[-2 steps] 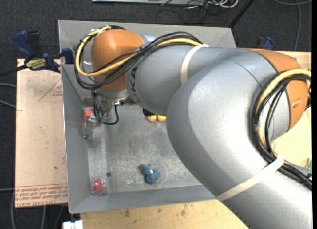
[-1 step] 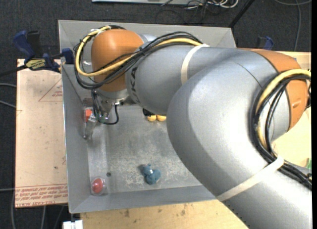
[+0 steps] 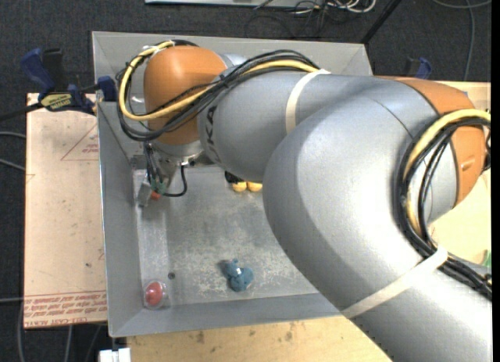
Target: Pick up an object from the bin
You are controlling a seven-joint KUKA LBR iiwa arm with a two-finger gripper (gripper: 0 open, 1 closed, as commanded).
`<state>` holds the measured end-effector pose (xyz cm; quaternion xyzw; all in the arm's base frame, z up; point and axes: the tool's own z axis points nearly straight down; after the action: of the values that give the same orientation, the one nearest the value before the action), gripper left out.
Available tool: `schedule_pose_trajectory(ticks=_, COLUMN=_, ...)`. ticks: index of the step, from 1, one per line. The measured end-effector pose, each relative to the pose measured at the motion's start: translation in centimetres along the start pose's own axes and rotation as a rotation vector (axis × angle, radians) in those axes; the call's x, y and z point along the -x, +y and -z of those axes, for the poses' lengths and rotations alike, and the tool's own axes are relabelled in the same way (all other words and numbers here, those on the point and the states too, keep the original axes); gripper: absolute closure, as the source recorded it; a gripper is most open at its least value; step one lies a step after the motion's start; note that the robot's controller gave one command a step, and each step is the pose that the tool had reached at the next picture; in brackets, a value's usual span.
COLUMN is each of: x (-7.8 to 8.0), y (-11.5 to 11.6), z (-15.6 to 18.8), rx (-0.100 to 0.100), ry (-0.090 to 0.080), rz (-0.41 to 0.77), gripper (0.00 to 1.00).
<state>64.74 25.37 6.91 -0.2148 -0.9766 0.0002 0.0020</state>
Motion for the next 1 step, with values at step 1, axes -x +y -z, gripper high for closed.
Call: schedule_pose_trajectory(ticks=1, x=0.1, y=0.13, z=4.33, rx=0.007, ry=-0.009, rz=0.001, gripper=1.0)
